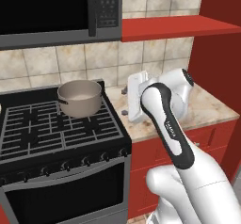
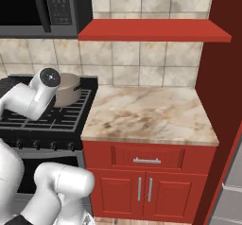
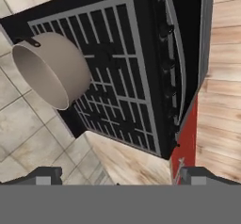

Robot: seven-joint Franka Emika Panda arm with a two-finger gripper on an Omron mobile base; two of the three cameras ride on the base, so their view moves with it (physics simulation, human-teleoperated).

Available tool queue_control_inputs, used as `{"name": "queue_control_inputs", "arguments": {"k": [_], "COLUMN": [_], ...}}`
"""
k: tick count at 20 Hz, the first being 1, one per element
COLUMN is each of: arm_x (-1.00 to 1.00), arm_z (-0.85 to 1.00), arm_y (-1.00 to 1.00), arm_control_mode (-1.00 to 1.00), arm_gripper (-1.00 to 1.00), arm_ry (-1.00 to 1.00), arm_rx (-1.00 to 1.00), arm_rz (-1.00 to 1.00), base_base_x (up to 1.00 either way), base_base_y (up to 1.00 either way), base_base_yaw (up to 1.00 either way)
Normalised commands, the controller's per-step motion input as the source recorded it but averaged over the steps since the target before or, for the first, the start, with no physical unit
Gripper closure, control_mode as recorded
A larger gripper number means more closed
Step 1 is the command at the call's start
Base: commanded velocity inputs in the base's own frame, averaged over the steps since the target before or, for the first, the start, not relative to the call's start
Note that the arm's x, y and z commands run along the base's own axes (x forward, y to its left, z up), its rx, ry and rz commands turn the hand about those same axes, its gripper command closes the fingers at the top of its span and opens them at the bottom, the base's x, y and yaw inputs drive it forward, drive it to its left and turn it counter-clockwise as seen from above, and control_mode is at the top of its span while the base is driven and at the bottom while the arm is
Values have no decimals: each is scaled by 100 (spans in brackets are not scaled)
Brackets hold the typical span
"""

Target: Move the pot and pan from the stove into the sink.

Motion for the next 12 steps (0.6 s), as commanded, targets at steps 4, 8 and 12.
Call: {"name": "queue_control_inputs", "arguments": {"k": [4, 8, 12], "arm_x": [37, 25, 36], "arm_z": [-5, -8, -16], "arm_y": [4, 9, 17], "arm_control_mode": [-100, -100, -100], "arm_gripper": [-100, -100, -100], "arm_ry": [0, 0, 0], "arm_rx": [-1, -5, -7], "arm_rz": [6, 1, 1], "base_base_x": [0, 0, 0], "base_base_y": [0, 0, 0], "base_base_yaw": [0, 0, 0]}}
